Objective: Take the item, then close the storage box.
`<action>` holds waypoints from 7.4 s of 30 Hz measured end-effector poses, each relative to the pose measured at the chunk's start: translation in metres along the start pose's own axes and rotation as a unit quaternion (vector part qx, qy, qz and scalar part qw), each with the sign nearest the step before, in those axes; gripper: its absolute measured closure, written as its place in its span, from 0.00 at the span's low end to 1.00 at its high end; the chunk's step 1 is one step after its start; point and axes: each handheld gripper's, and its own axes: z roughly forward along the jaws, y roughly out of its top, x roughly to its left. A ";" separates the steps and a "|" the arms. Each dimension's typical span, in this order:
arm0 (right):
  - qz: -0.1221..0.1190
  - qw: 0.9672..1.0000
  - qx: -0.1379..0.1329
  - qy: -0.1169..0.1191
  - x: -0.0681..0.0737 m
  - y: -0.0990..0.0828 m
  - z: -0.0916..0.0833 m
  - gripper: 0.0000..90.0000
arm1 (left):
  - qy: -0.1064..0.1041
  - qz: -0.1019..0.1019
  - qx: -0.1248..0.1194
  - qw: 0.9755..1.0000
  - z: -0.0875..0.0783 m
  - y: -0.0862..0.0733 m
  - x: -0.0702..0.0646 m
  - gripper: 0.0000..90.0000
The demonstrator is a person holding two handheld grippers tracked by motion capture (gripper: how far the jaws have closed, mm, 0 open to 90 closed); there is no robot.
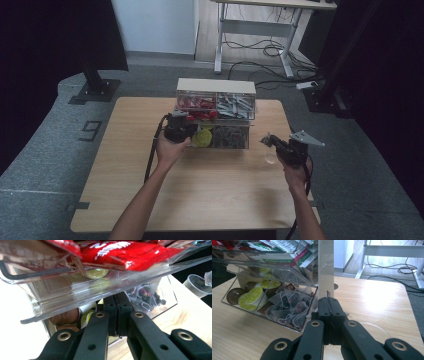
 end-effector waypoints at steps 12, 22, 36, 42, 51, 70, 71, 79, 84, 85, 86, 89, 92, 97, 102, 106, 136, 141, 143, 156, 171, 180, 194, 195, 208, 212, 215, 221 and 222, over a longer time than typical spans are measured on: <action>0.004 1.000 -0.002 -0.013 -0.009 0.000 -0.005 0.99 | 0.001 -0.002 0.001 1.000 0.000 -0.001 0.002 0.99; 0.008 1.000 -0.002 -0.023 -0.018 -0.001 -0.008 0.99 | 0.000 -0.008 0.004 1.000 0.001 -0.002 0.005 0.99; 0.009 0.999 -0.002 -0.037 -0.029 -0.002 -0.015 0.99 | 0.002 -0.007 0.003 1.000 0.001 -0.001 0.003 0.99; -0.029 0.997 0.005 -0.066 -0.024 -0.005 -0.010 0.70 | 0.005 -0.004 0.002 1.000 0.001 -0.002 0.002 0.99; -0.021 0.998 -0.001 -0.067 -0.016 -0.014 -0.011 0.59 | 0.006 0.001 0.005 1.000 0.001 -0.001 0.002 0.99; 0.010 1.000 0.001 -0.024 -0.012 -0.060 -0.028 0.54 | 0.001 0.000 0.000 1.000 -0.001 -0.002 0.000 0.98; 0.010 1.000 0.001 -0.022 -0.011 -0.062 -0.029 0.54 | 0.000 0.000 -0.003 1.000 -0.001 -0.002 -0.001 0.98; 0.002 1.000 0.005 0.002 0.001 -0.077 -0.030 0.54 | -0.003 0.004 -0.003 1.000 0.000 -0.006 -0.003 0.98; -0.003 1.000 0.011 0.008 0.005 -0.081 -0.030 0.54 | -0.002 0.004 -0.005 1.000 -0.001 -0.010 -0.001 0.98; -0.003 1.000 0.011 0.009 0.005 -0.081 -0.030 0.54 | 0.001 0.005 -0.006 1.000 -0.001 -0.011 -0.001 0.98; 0.000 1.000 0.011 0.010 0.005 -0.082 -0.029 0.54 | 0.003 0.007 -0.005 1.000 -0.001 -0.012 -0.001 0.98; -0.001 1.000 0.016 0.012 0.005 -0.085 -0.027 0.55 | 0.001 0.004 -0.006 1.000 0.000 -0.016 0.000 0.98; -0.002 1.000 0.021 0.013 0.006 -0.087 -0.026 0.55 | 0.001 0.001 -0.005 1.000 0.000 -0.018 0.001 0.98; -0.004 0.999 0.030 0.016 0.008 -0.092 -0.023 0.55 | 0.001 0.000 -0.006 1.000 0.000 -0.019 0.002 0.98; -0.003 0.999 0.033 0.016 0.008 -0.096 -0.023 0.55 | 0.001 0.000 -0.006 1.000 0.000 -0.021 0.002 0.99; -0.001 0.999 0.036 0.018 0.008 -0.098 -0.022 0.55 | 0.001 -0.002 -0.005 1.000 0.001 -0.024 0.002 0.99; -0.007 0.998 0.058 0.022 0.011 -0.108 -0.016 0.55 | -0.006 -0.015 0.009 1.000 0.008 -0.048 0.009 1.00; -0.008 0.998 0.059 0.022 0.011 -0.109 -0.016 0.55 | -0.007 -0.020 0.009 1.000 0.010 -0.053 0.009 1.00; -0.008 0.998 0.059 0.022 0.011 -0.109 -0.016 0.55 | -0.008 -0.020 0.011 1.000 0.011 -0.055 0.010 1.00; -0.009 0.998 0.064 0.024 0.012 -0.110 -0.014 0.55 | -0.013 -0.026 0.020 0.999 0.015 -0.067 0.013 1.00; -0.011 0.997 0.072 0.029 0.013 -0.112 -0.013 0.55 | -0.019 -0.032 0.025 0.999 0.019 -0.078 0.015 1.00; -0.011 0.997 0.072 0.030 0.013 -0.111 -0.012 0.55 | -0.023 -0.031 0.029 0.999 0.021 -0.081 0.015 1.00; -0.009 0.997 0.076 0.031 0.013 -0.113 -0.010 0.55 | -0.020 -0.024 0.035 0.999 0.022 -0.087 0.012 0.99; -0.010 0.997 0.076 0.031 0.014 -0.113 -0.010 0.55 | -0.019 -0.024 0.031 0.999 0.023 -0.087 0.012 0.99; -0.008 0.997 0.072 0.034 0.013 -0.114 -0.010 0.54 | -0.014 0.015 0.020 1.000 0.014 -0.094 -0.004 0.82; -0.006 0.997 0.073 0.034 0.013 -0.115 -0.009 0.54 | -0.014 0.031 0.010 0.999 0.009 -0.102 -0.009 0.70; -0.006 0.996 0.076 0.036 0.013 -0.117 -0.008 0.54 | -0.009 0.047 0.012 0.999 0.006 -0.109 -0.013 0.66; -0.006 0.996 0.080 0.035 0.014 -0.119 -0.008 0.53 | -0.011 0.049 0.025 0.998 -0.001 -0.124 -0.013 0.61; -0.007 0.996 0.080 0.035 0.014 -0.119 -0.008 0.53 | -0.011 0.050 0.027 0.998 -0.003 -0.127 -0.013 0.61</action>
